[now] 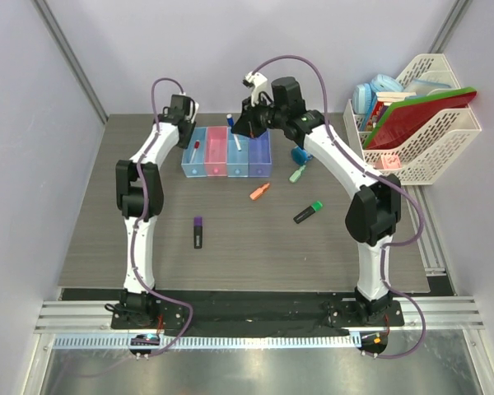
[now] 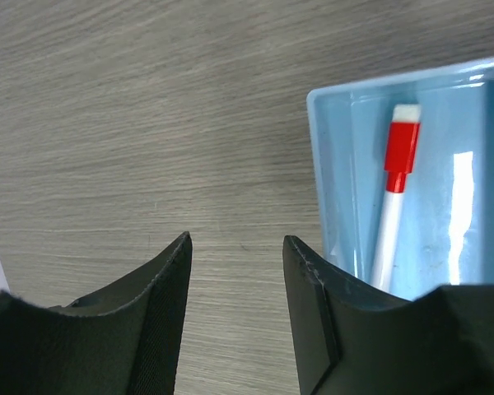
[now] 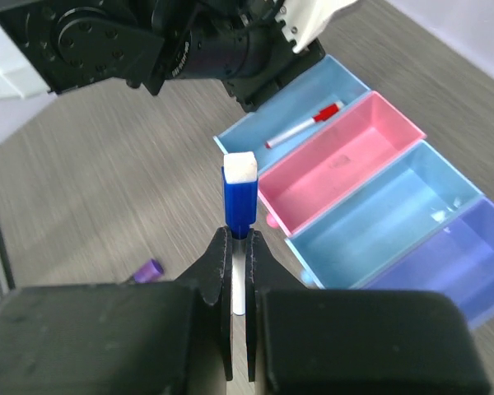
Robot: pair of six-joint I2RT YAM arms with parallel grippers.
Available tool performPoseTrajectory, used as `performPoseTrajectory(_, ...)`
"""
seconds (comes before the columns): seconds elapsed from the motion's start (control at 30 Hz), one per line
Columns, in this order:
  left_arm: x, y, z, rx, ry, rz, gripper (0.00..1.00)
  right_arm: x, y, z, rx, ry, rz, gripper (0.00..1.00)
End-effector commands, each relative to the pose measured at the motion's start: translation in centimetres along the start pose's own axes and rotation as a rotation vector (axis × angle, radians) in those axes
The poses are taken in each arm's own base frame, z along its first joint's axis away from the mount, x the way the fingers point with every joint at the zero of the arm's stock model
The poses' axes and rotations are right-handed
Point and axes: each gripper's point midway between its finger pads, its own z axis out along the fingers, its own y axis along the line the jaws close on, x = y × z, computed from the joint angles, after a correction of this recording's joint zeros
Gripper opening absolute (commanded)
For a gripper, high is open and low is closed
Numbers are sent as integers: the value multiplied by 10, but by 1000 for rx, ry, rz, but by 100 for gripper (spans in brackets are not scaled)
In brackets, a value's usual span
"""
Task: Sort the stationery into containers
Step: Move the storage box to the center of the board.
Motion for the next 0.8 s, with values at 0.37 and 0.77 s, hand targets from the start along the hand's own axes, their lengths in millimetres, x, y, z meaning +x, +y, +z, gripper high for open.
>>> performPoseTrajectory(0.37,-10,-55,-30,108,-38,13,49,-10,10,44,-161,-51,118,1)
performPoseTrajectory(0.77,-12,-5,-76,-6,-74,-163,49,27,-15,76,-180,-26,157,1)
